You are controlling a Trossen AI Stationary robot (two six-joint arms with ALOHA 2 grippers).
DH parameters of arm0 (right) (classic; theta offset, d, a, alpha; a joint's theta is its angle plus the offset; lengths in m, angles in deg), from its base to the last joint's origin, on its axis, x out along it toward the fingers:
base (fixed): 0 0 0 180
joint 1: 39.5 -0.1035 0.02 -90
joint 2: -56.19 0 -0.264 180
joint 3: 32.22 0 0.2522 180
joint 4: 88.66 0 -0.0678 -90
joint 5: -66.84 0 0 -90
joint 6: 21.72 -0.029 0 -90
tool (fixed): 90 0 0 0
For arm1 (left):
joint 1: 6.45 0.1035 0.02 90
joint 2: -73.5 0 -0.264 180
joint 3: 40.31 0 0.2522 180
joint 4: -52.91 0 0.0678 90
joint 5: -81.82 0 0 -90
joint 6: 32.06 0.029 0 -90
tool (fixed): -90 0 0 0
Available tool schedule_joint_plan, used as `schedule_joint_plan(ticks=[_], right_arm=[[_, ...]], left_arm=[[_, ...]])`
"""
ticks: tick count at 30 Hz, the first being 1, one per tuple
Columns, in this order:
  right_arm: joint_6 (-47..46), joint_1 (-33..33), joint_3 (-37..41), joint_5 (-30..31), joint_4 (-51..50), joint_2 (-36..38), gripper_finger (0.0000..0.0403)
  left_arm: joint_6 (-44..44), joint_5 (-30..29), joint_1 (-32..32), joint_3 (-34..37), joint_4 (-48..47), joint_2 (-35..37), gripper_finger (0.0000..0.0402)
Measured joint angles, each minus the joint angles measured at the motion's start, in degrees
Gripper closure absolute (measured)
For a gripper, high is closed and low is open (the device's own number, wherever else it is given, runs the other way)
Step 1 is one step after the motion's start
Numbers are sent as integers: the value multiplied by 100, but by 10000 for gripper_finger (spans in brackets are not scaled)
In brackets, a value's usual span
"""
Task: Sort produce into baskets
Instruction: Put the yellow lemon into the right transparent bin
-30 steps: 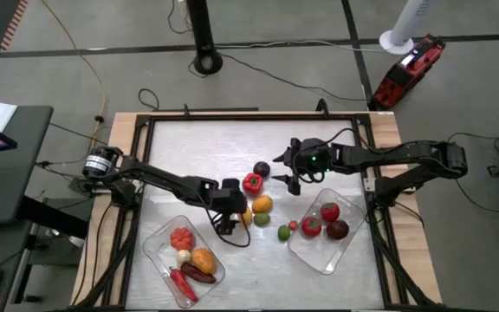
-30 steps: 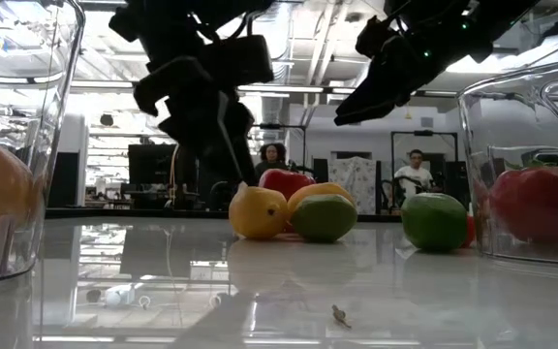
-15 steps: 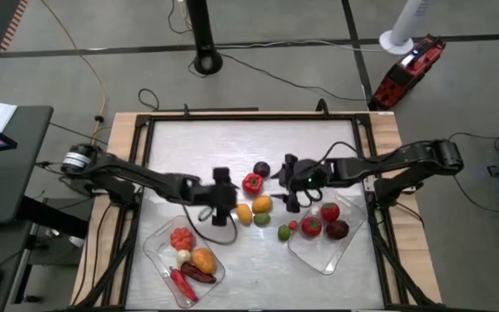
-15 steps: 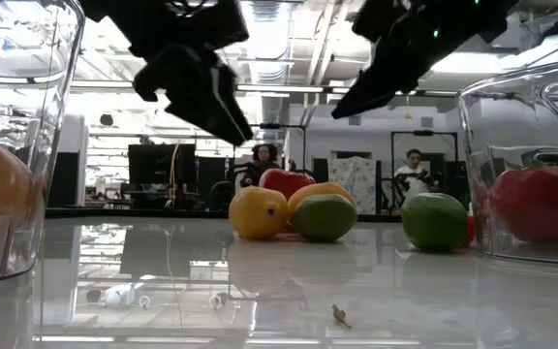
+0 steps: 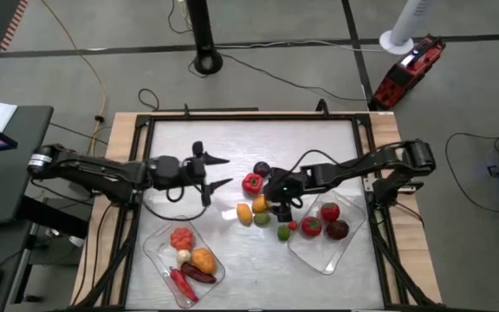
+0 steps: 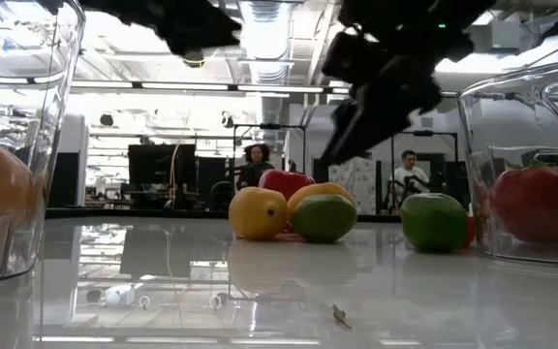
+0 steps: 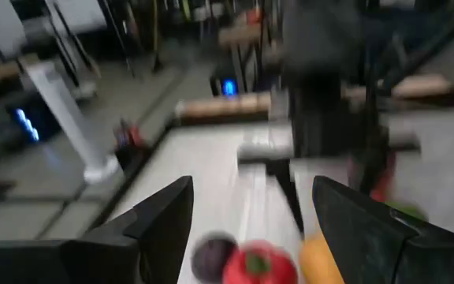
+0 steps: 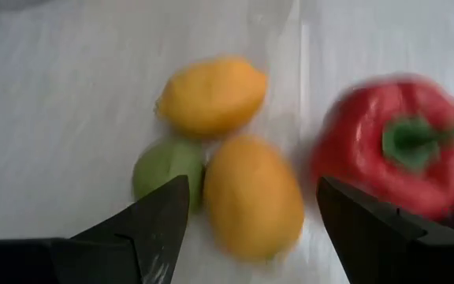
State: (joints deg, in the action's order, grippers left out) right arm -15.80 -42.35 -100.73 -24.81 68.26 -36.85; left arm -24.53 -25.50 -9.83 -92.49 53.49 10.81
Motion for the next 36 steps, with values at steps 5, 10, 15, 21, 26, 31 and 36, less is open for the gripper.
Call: schedule_joint_plan(ticks=[5,10,15,21,26,31,36], right_arm=[[152,-18,-346,-4,-344,-443,97],[298,-37,-451,65,-390,-782,97],[319,-37,-465,168,-517,-925,97],[327,24,-458,174,-507,-897,112],[317,147,-456,169,-525,-929,126],[318,130,-439,368,-628,-789,128],[316,155,-425,508,-889,-414,129]], left_arm=[[186,8,0,-26,630,337,154],[294,-161,0,-30,1034,471,154],[265,-267,-53,-31,876,507,154],[271,-264,-70,-31,787,495,154],[258,-258,-75,-31,718,495,154],[249,-258,-81,-31,714,495,154],[270,-257,-81,-31,688,495,154]])
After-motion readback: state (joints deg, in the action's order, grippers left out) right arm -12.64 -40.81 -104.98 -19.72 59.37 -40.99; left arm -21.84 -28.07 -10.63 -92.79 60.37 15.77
